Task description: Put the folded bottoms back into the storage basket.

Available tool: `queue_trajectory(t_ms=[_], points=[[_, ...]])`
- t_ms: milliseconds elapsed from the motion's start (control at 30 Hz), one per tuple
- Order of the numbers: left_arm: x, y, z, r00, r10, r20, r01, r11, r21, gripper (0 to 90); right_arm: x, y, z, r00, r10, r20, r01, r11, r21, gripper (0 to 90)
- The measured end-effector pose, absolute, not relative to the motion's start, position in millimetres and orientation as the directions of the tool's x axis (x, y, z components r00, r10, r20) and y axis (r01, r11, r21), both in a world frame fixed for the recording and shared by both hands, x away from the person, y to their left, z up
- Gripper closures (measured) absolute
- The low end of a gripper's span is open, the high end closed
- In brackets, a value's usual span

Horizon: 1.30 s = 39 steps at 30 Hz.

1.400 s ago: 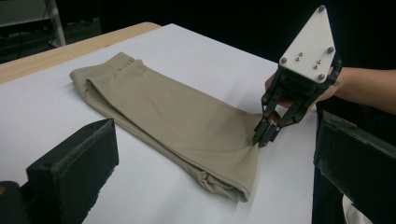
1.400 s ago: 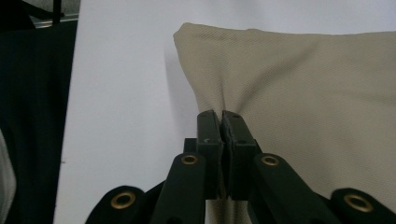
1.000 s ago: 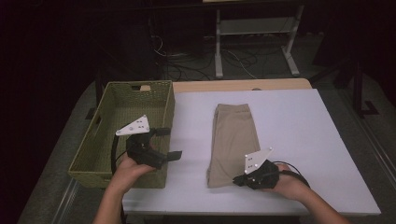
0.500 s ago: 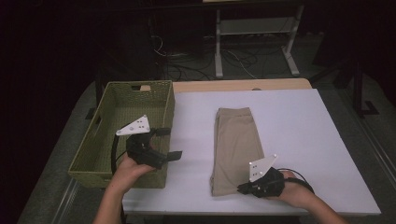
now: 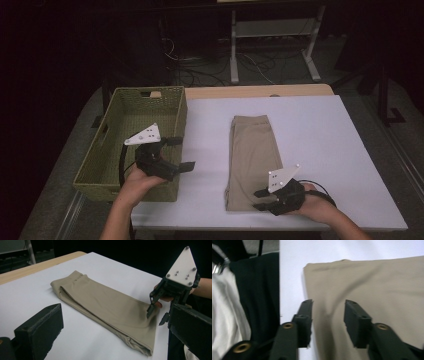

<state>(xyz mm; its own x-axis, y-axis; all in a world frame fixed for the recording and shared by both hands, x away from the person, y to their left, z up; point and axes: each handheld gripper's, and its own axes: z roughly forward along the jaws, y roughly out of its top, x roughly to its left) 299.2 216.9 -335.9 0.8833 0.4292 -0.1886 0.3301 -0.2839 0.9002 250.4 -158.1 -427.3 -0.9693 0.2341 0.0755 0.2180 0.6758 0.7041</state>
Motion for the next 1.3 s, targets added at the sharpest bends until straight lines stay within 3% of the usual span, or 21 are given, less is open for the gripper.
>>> queue_trajectory(t_ms=[233, 1067, 1300], points=[[299, 217, -336, 0.883, 0.430, -0.189, 0.331, -0.283, 0.900, 0.0, 255, -177, -421, -0.939, 0.332, 0.087, 0.283, 0.605, 0.744, 43.0], [300, 217, -336, 0.875, 0.442, -0.196, 0.341, -0.278, 0.898, 0.0, 236, -248, -429, -0.858, 0.494, 0.141, 0.410, 0.492, 0.768, 35.1], [301, 216, -335, 0.858, 0.475, -0.192, 0.355, -0.280, 0.892, 0.0, 238, -257, -432, -0.828, 0.531, 0.179, 0.460, 0.462, 0.759, 28.3]])
